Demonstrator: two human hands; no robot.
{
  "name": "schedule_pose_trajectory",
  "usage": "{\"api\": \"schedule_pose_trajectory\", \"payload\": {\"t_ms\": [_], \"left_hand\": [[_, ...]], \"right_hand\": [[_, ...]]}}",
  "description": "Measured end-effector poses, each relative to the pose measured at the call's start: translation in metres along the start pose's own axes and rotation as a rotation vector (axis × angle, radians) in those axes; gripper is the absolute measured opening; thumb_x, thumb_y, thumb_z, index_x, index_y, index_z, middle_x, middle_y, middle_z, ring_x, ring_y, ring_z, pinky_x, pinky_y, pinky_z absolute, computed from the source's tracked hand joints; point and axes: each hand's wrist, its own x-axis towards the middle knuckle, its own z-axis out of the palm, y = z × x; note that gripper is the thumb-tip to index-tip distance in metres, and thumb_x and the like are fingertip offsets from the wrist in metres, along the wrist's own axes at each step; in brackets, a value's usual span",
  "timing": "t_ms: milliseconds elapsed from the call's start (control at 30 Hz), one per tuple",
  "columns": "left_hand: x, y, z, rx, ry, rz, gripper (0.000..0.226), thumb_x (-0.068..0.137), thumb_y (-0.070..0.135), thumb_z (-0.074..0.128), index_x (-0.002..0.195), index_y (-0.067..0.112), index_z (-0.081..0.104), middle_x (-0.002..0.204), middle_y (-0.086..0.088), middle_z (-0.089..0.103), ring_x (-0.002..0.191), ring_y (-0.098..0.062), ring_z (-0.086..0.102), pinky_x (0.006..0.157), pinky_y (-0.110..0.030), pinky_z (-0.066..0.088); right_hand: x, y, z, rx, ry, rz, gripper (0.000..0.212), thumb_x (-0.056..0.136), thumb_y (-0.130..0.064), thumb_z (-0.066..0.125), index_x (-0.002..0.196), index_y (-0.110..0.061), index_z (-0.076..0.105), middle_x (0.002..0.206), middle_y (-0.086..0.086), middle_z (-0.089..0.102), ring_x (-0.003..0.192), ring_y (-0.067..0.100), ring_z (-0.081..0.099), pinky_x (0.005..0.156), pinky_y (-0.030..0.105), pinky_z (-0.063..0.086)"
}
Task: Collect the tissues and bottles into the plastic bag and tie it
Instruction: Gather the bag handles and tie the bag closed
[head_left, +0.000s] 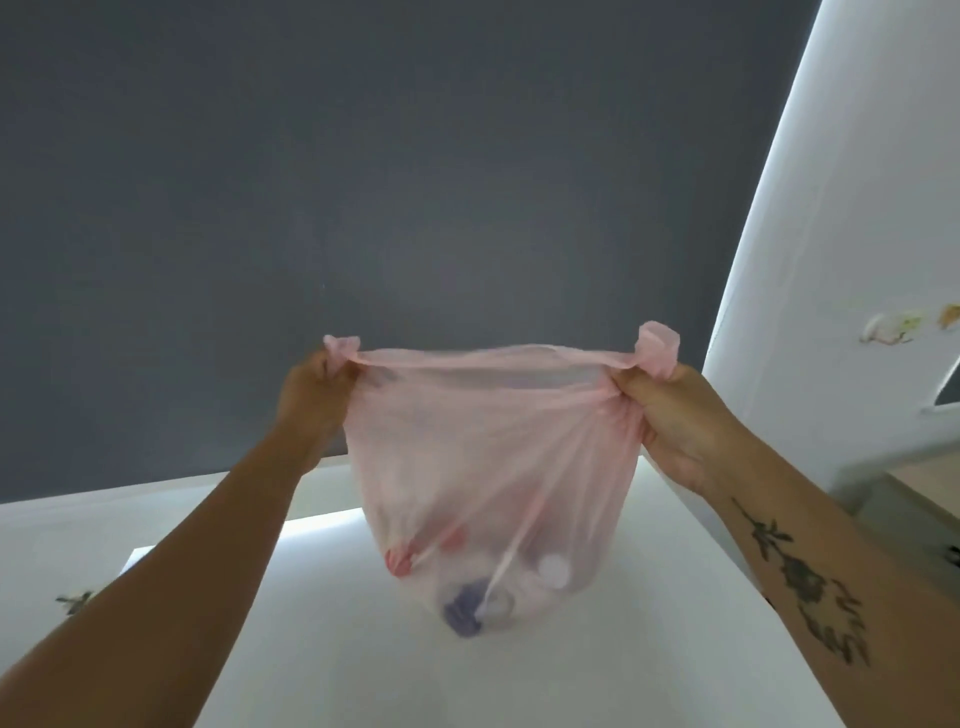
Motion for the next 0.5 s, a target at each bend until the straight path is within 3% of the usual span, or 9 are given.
{"api": "schedule_pose_trajectory", "payload": {"t_ms": [67, 133, 167, 200, 267, 367, 433, 500], "left_hand": [[0.006, -0.007, -0.01, -0.035, 0.079, -0.092, 0.026, 0.091, 0.04, 0.063, 0.1, 0.017, 0.069, 0.093, -0.005, 0.067, 0.081, -0.02, 0.057, 0.073, -0.032, 0.052], [0.007, -0.012, -0.014, -0.081, 0.045, -0.183, 0.043, 0.081, 0.056, 0.062, 0.091, 0.016, 0.07, 0.09, -0.005, 0.066, 0.083, -0.024, 0.058, 0.088, -0.047, 0.055], [0.001, -0.011, -0.014, -0.117, 0.015, -0.201, 0.054, 0.078, 0.067, 0.059, 0.096, 0.018, 0.071, 0.1, -0.005, 0.066, 0.092, -0.024, 0.06, 0.095, -0.053, 0.052], [-0.009, -0.009, -0.011, -0.17, -0.019, -0.214, 0.068, 0.075, 0.079, 0.054, 0.111, 0.024, 0.069, 0.117, -0.004, 0.064, 0.107, -0.023, 0.059, 0.101, -0.054, 0.047], [-0.034, -0.001, 0.0, -0.217, -0.085, -0.225, 0.112, 0.057, 0.095, 0.051, 0.148, 0.032, 0.038, 0.153, 0.001, 0.038, 0.137, -0.023, 0.041, 0.112, -0.051, 0.036], [-0.081, 0.001, 0.018, -0.21, -0.086, -0.15, 0.125, 0.061, 0.068, 0.064, 0.156, 0.03, -0.007, 0.164, 0.003, 0.008, 0.148, -0.019, 0.02, 0.115, -0.036, 0.023], [-0.114, -0.01, 0.022, -0.185, -0.003, -0.129, 0.132, 0.059, 0.057, 0.074, 0.155, 0.031, -0.013, 0.159, 0.011, 0.01, 0.144, -0.014, 0.024, 0.112, -0.035, 0.026], [-0.142, -0.029, 0.029, -0.208, -0.005, -0.126, 0.151, 0.043, 0.064, 0.087, 0.154, 0.035, -0.011, 0.15, 0.019, 0.019, 0.136, -0.011, 0.032, 0.112, -0.039, 0.033]], "right_hand": [[0.002, 0.003, 0.0, 0.073, 0.064, 0.022, 0.016, 0.098, -0.018, 0.057, 0.101, -0.006, 0.067, 0.091, 0.004, 0.071, 0.079, 0.017, 0.069, 0.079, 0.035, 0.057], [0.004, 0.008, 0.005, 0.152, 0.064, 0.06, 0.017, 0.1, -0.024, 0.054, 0.099, -0.011, 0.065, 0.088, 0.0, 0.073, 0.073, 0.013, 0.072, 0.071, 0.03, 0.059], [0.006, 0.011, 0.008, 0.19, 0.053, 0.093, 0.019, 0.101, -0.027, 0.052, 0.102, -0.012, 0.064, 0.092, 0.001, 0.073, 0.075, 0.013, 0.072, 0.071, 0.029, 0.059], [0.008, 0.014, 0.011, 0.225, 0.039, 0.129, 0.022, 0.103, -0.029, 0.049, 0.106, -0.012, 0.062, 0.098, 0.003, 0.072, 0.08, 0.015, 0.072, 0.074, 0.031, 0.06], [0.014, 0.019, 0.017, 0.301, 0.027, 0.185, 0.027, 0.104, -0.031, 0.043, 0.11, -0.011, 0.06, 0.109, 0.009, 0.069, 0.092, 0.021, 0.071, 0.083, 0.035, 0.057], [0.02, 0.022, 0.023, 0.388, 0.043, 0.199, 0.027, 0.105, -0.03, 0.039, 0.113, -0.011, 0.057, 0.107, 0.007, 0.067, 0.09, 0.02, 0.069, 0.083, 0.035, 0.057], [0.024, 0.026, 0.024, 0.411, 0.06, 0.227, 0.03, 0.104, -0.038, 0.04, 0.113, -0.015, 0.056, 0.109, 0.004, 0.067, 0.094, 0.021, 0.069, 0.088, 0.037, 0.056], [0.028, 0.03, 0.024, 0.428, 0.049, 0.255, 0.032, 0.102, -0.044, 0.039, 0.108, -0.018, 0.057, 0.11, 0.003, 0.067, 0.094, 0.021, 0.069, 0.091, 0.039, 0.055]]}}
